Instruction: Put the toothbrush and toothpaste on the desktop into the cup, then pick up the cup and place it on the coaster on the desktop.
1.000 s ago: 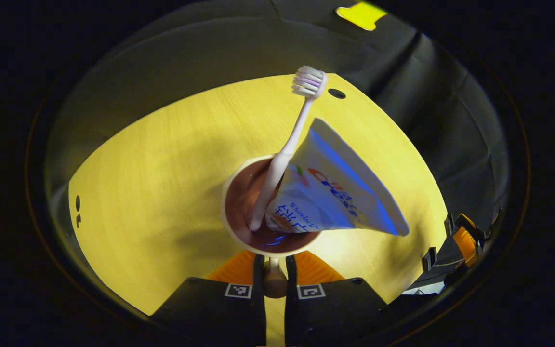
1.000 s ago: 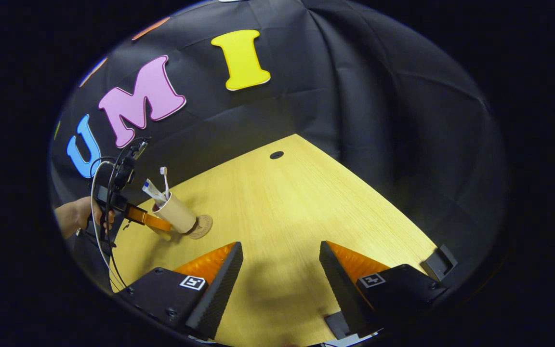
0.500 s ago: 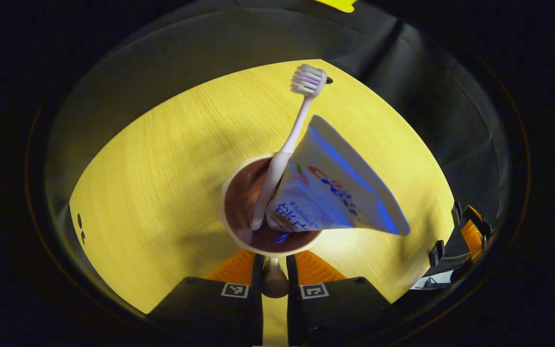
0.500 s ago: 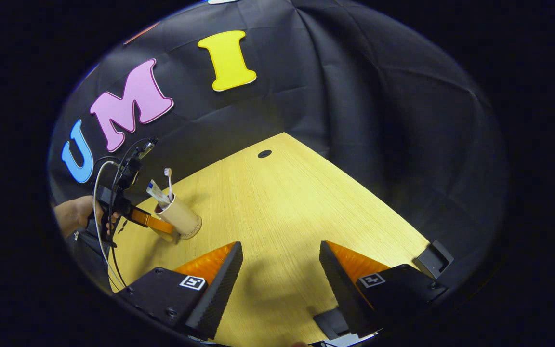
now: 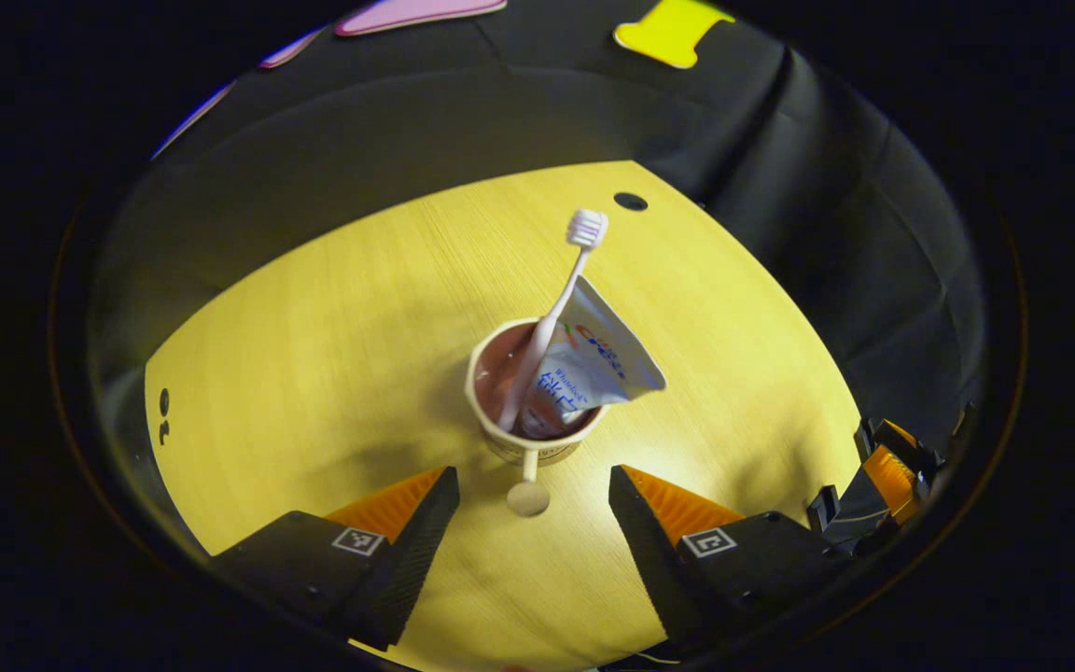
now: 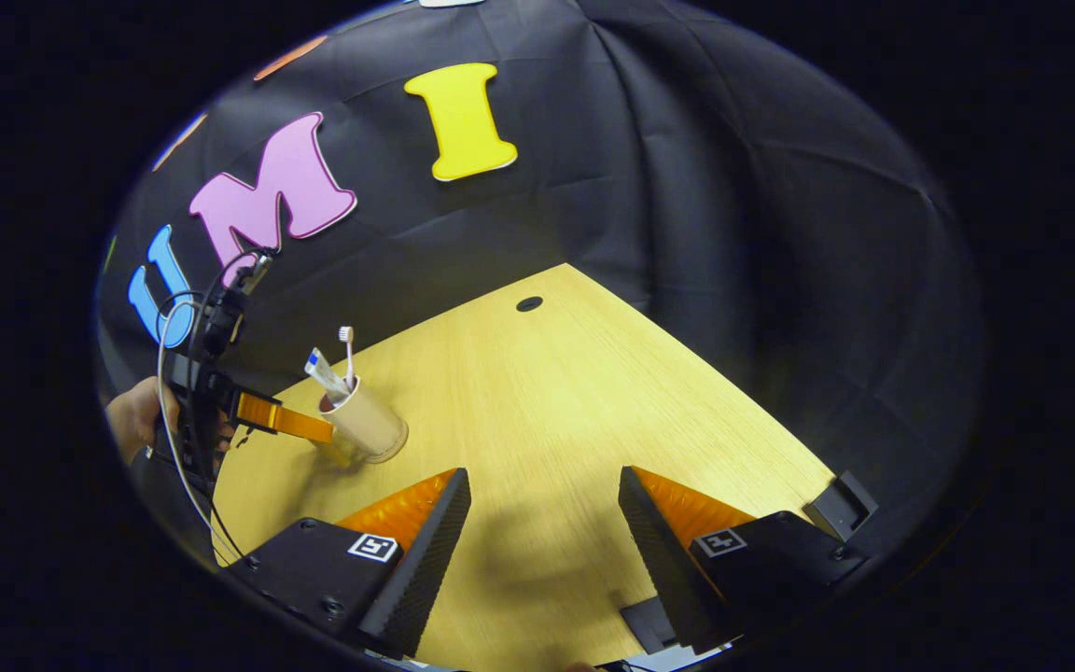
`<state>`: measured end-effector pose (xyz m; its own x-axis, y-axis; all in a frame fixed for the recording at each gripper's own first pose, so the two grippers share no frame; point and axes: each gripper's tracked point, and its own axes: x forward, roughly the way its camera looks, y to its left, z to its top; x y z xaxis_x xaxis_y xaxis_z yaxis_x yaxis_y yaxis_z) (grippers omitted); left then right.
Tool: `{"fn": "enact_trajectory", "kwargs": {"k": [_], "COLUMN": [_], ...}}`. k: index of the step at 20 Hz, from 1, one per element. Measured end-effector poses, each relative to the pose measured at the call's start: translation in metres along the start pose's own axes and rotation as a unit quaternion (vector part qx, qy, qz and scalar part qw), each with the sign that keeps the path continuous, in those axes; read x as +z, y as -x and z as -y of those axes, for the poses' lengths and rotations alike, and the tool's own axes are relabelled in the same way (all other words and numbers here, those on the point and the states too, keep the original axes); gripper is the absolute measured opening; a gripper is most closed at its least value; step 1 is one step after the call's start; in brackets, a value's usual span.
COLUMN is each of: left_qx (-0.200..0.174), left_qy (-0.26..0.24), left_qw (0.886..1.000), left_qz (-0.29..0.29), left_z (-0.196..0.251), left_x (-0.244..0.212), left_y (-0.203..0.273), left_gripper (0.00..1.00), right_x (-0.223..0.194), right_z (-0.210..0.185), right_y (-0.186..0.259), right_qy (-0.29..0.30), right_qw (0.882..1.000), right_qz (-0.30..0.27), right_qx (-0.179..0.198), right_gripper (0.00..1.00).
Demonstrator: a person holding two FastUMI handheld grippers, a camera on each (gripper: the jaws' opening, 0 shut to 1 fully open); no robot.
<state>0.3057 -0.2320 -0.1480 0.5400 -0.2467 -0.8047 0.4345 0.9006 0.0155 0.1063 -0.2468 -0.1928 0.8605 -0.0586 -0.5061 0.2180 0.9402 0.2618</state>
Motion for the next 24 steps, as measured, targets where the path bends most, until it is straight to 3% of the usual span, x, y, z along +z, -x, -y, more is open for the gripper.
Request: {"fn": "enact_trajectory", "kwargs": {"k": [5, 10, 17, 24], "left_qx": [0.050, 0.093, 0.106, 0.116], "left_qy": [0.029, 0.069, 0.082, 0.174], "left_qw": [0.989, 0.961, 0.938, 0.883], "left_qz": [0.136, 0.253, 0.319, 0.420], "left_z": [-0.019, -0.019, 0.010, 0.008], "left_x": [-0.006, -0.059, -0.171, -0.243], "left_y": [0.104, 0.212, 0.298, 0.358], "left_gripper": [0.99, 0.98, 0.98, 0.97], "right_x": [0.022, 0.049, 0.046, -0.015], "right_z": [-0.045, -0.101, -0.169, -0.192], "right_y": [0.023, 0.067, 0.157, 0.234], "right_qy": [0.039, 0.072, 0.087, 0.116], "right_qw": [0.999, 0.994, 0.986, 0.980], "right_qz": [0.021, 0.057, 0.098, 0.105], "right_qx": [0.030, 0.056, 0.101, 0.119], "right_gripper": [0.98, 0.98, 0.98, 0.98]}}
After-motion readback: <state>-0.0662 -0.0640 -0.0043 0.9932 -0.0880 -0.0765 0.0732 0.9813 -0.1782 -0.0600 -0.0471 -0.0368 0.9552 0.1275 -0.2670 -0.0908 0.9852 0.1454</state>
